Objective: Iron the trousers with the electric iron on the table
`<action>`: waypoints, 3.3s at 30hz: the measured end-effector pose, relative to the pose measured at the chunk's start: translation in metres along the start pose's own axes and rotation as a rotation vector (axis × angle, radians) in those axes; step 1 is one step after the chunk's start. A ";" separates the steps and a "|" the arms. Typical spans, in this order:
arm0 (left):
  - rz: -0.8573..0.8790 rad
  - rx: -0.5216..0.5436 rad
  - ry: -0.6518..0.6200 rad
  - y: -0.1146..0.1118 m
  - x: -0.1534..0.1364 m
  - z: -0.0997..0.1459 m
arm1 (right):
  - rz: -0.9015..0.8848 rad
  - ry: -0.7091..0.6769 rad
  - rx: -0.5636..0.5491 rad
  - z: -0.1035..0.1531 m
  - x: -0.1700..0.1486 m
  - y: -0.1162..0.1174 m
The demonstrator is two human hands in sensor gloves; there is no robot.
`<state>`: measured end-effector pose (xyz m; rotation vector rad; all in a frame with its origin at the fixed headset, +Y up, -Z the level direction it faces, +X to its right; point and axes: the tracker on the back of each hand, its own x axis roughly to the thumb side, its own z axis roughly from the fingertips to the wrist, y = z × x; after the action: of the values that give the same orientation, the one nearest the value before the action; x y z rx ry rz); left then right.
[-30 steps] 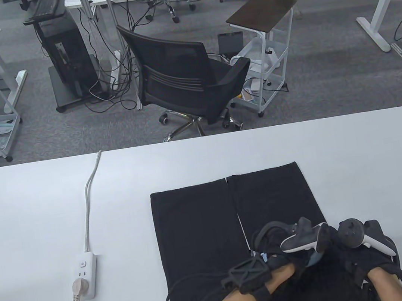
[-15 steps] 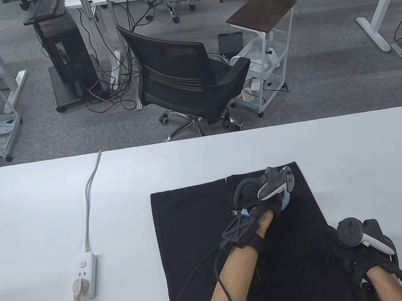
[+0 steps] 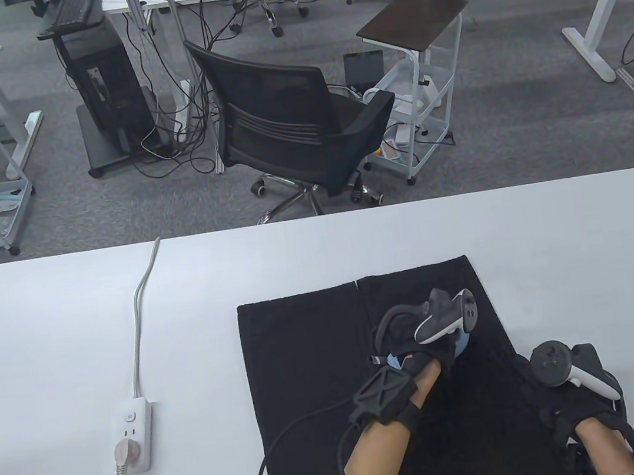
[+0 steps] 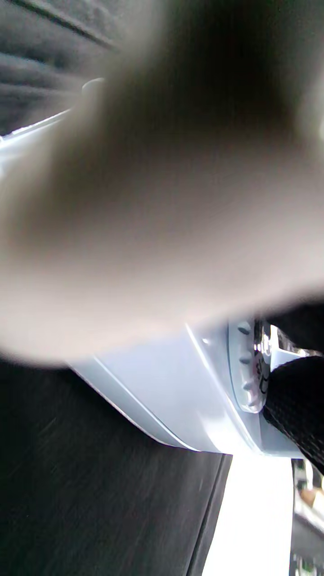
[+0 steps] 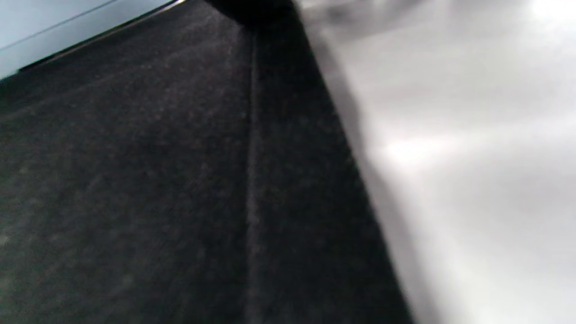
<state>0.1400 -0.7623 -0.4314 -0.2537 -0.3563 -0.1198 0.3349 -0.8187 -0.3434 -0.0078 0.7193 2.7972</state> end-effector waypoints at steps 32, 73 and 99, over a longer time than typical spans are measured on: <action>0.014 -0.002 0.027 0.010 0.005 -0.025 | -0.028 -0.027 0.000 0.001 -0.005 -0.002; -0.071 0.021 -0.233 -0.017 0.076 0.103 | -0.050 -0.041 0.011 0.001 -0.009 -0.005; 0.033 0.017 0.238 0.020 -0.044 -0.044 | -0.070 -0.050 0.028 -0.001 -0.007 -0.006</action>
<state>0.1162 -0.7517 -0.4913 -0.2254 -0.1167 -0.1128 0.3431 -0.8153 -0.3466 0.0409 0.7324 2.7110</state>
